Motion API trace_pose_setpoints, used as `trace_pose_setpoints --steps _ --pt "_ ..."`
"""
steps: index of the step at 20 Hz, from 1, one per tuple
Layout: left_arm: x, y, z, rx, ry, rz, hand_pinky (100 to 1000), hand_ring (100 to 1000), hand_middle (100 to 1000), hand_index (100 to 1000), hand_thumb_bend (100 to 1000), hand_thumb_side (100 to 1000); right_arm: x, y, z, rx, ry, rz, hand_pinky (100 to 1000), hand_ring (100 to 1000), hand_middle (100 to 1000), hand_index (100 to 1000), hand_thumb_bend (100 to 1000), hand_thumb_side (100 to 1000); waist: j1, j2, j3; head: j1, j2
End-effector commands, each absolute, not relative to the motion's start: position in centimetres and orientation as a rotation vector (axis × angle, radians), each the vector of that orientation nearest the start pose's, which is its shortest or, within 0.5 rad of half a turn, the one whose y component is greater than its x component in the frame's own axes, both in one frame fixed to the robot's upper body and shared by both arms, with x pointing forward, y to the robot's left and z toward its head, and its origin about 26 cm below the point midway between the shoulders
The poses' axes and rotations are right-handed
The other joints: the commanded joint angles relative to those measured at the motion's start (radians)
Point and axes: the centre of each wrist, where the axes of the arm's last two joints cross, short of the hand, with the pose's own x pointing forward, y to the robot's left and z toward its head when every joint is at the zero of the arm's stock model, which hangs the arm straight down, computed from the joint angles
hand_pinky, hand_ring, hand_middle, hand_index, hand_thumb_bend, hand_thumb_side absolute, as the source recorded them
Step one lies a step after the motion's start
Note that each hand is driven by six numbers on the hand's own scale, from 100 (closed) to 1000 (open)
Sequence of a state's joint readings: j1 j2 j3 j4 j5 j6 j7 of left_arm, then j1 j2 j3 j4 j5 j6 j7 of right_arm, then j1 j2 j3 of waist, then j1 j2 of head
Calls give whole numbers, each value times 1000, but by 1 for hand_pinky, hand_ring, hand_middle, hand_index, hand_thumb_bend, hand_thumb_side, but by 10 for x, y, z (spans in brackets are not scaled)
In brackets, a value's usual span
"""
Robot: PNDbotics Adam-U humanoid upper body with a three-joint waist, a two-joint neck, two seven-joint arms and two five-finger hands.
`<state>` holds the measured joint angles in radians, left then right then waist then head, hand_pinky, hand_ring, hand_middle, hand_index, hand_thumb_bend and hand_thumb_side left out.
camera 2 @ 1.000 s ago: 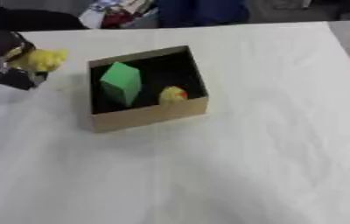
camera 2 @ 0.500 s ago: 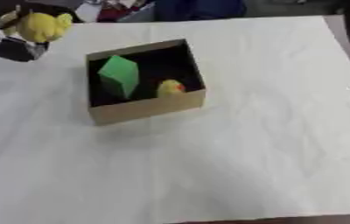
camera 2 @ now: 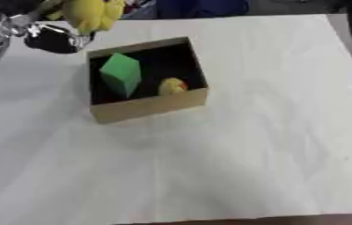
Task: Pick up objects on the table and place them in the box.
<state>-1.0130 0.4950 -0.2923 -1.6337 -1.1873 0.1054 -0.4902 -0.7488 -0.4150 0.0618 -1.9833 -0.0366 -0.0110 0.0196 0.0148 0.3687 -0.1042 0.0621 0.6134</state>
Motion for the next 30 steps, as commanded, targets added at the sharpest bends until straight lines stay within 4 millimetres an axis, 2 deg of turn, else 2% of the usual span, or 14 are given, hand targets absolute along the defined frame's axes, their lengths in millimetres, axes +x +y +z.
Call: trace_pose_setpoints --steps 1,7,13,18,19,20,21,22,23,24,25,26,29,30 --pt "368 154 352 -2054 2161 1812 434 618 554 699 100 448 304 -211 338 75 3415 -781 924 802 640 900 100 1000 -6 -27 -3 14 -11" --pt "383 139 335 -2119 2079 1807 450 627 560 702 100 463 304 -209 339 57 3412 -779 926 802 639 901 100 1000 -10 -21 -13 25 -11" --pt "396 133 316 -2134 2011 1885 478 649 575 713 100 561 304 -208 340 47 3407 -779 927 802 640 902 100 1000 -11 -12 -20 22 -16" --pt "407 132 299 -2186 1915 1970 550 715 628 758 100 623 304 -207 340 40 3407 -780 927 802 640 902 100 1000 -10 -8 -25 19 -19" --pt "409 132 297 -2192 1897 1987 583 751 668 792 106 661 304 -207 340 41 3407 -780 927 802 640 903 100 1000 -10 -8 -25 19 -19" --pt "410 132 294 -2198 1878 2003 601 777 702 820 187 702 304 -208 340 42 3409 -779 928 802 639 903 100 1000 -10 -8 -25 18 -20" --pt "411 132 293 -2211 1858 2011 606 783 708 824 202 708 304 -208 340 43 3409 -778 928 802 639 903 100 1000 -9 -7 -25 17 -21" --pt "412 132 292 -2231 1831 2023 677 844 760 858 357 770 304 -208 340 41 3410 -778 928 802 640 903 100 1000 -9 -7 -25 17 -21" --pt "412 132 292 -2249 1803 2037 698 858 773 868 427 786 304 -208 340 40 3410 -778 928 802 640 903 100 1000 -9 -7 -25 17 -21" --pt "413 132 291 -2265 1777 2051 725 880 796 883 555 790 304 -208 340 39 3410 -776 928 802 640 903 100 1000 -9 -7 -25 18 -21" --pt "412 132 291 -2277 1753 2062 728 884 799 885 574 788 304 -208 340 39 3410 -774 928 802 640 903 100 1000 -9 -7 -25 18 -22" --pt "412 132 291 -2293 1726 2070 759 912 822 904 687 780 304 -208 340 39 3411 -773 928 802 640 903 100 1000 -9 -7 -25 18 -22" --pt "411 132 292 -2333 1661 2092 794 940 845 924 821 811 304 -208 340 39 3412 -771 928 802 640 903 100 1000 -9 -7 -25 20 -22" --pt "410 132 293 -2341 1651 2093 799 946 850 930 905 850 304 -209 340 38 3413 -769 928 802 640 903 100 1000 -9 -8 -24 21 -21"
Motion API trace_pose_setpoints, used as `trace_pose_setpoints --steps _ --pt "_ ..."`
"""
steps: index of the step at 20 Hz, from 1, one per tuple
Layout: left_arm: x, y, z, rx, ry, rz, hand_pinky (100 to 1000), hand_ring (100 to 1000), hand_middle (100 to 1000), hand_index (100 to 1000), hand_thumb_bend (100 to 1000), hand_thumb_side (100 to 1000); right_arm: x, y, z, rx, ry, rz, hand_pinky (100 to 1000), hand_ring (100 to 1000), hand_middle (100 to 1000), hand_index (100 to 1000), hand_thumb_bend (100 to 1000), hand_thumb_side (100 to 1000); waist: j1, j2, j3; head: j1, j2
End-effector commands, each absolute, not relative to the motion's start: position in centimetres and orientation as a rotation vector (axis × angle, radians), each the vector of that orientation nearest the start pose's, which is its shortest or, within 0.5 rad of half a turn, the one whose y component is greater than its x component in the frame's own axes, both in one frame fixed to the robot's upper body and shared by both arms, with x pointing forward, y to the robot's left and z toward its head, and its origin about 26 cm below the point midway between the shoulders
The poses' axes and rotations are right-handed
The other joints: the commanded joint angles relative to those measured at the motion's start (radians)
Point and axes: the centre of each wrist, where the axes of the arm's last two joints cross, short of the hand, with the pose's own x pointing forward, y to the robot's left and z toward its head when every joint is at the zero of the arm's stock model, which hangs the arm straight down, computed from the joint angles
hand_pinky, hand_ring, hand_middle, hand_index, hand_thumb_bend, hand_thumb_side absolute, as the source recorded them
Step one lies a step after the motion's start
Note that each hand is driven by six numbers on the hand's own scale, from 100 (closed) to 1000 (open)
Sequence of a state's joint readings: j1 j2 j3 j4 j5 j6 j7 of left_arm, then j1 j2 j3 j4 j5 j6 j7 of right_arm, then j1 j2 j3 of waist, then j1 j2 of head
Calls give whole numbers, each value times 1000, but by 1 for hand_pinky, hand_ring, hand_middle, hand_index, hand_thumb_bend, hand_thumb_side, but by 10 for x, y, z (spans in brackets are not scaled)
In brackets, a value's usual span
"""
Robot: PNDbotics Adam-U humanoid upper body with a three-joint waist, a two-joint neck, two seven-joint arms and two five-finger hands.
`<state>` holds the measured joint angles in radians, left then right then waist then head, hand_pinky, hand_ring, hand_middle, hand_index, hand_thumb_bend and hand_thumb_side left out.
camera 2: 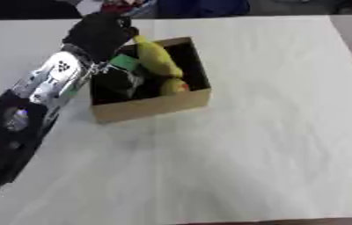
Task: Pick up objects on the table and place them in the box.
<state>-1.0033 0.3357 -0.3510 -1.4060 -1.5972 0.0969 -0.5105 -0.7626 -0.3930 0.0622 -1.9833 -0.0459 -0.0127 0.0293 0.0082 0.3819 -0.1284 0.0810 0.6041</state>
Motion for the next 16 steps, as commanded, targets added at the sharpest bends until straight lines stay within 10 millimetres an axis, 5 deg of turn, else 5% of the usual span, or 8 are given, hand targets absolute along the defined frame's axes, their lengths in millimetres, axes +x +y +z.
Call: trace_pose_setpoints --steps 1,4,7,11,12,16 --pt "409 131 294 -2346 1648 2090 799 948 852 932 932 867 304 -209 339 37 3413 -768 928 802 640 904 100 1000 -3 -21 0 4 -12" --pt "405 132 299 -2375 1681 2022 770 932 839 920 953 1000 304 -208 339 35 3415 -767 929 802 640 904 100 1000 -4 -23 3 5 -12" --pt "395 136 308 -2429 1781 1809 733 913 826 913 952 1000 305 -209 339 35 3418 -761 929 802 640 904 100 1000 -6 -25 7 2 -13" --pt "369 148 331 -2423 2168 1268 637 836 775 897 658 1000 305 -210 337 34 3425 -749 929 802 640 904 100 1000 -8 -31 16 -13 -11" --pt "360 154 337 -2394 2279 1105 593 800 752 896 507 1000 305 -210 337 30 3427 -742 930 803 641 905 100 1000 -9 -33 20 -20 -8" --pt "324 183 355 -2163 2755 494 541 746 703 873 371 1000 305 -208 335 -13 3432 -708 930 804 642 904 100 1000 -8 -48 40 -44 1"
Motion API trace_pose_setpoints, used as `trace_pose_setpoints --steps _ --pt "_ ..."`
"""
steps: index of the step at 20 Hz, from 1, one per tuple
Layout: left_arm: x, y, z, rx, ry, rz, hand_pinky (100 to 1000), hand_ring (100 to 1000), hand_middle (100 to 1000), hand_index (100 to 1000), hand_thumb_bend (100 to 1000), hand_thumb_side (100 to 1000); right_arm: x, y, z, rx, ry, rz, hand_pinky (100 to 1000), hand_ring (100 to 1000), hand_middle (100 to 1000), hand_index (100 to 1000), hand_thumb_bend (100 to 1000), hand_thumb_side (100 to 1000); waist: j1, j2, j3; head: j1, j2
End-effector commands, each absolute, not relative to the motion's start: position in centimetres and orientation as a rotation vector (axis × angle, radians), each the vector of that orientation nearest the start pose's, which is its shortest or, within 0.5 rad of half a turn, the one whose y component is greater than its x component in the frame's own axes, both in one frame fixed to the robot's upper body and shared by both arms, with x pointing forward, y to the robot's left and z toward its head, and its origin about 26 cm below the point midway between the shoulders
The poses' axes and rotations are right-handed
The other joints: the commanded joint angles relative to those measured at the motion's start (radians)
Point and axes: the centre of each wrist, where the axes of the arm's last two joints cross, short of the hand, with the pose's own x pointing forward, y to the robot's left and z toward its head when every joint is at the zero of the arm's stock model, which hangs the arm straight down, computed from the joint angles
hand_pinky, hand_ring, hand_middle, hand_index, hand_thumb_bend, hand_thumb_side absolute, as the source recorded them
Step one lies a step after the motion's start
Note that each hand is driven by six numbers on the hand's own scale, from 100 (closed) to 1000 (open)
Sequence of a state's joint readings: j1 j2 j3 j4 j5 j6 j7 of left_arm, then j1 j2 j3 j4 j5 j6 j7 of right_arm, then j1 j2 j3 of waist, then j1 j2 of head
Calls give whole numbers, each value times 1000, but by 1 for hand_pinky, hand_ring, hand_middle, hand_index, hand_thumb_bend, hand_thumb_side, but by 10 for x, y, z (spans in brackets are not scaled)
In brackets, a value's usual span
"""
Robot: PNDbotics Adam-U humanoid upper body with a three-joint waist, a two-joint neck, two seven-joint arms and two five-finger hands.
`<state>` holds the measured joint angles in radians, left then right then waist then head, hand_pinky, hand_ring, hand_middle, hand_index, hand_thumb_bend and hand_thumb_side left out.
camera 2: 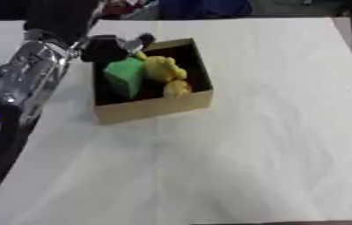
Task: Pick up objects on the table and place them in the box.
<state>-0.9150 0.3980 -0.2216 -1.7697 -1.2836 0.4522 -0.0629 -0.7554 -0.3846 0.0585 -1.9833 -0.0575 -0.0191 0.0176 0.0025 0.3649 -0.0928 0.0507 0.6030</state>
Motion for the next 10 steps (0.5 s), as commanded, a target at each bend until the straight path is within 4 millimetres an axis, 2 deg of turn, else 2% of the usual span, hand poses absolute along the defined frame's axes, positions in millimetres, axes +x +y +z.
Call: trace_pose_setpoints --steps 1,3,5,10 --pt "315 191 358 -2087 2849 351 526 731 685 867 352 1000 305 -207 335 -40 3432 -696 929 805 643 903 100 1000 -3 -36 10 -20 4" --pt "303 205 360 -1945 2990 131 520 718 671 862 306 1000 306 -206 334 -62 3433 -679 930 806 645 902 100 1000 -4 -44 20 -28 5" --pt "300 219 357 -1783 3100 -54 517 708 657 857 296 1000 306 -205 332 -81 3437 -654 931 808 649 903 100 1000 -7 -54 29 -32 9" --pt "302 252 338 -1458 3238 -326 505 692 638 849 312 1000 307 -209 327 -114 3449 -574 929 809 659 904 100 988 -14 -70 41 -37 28"
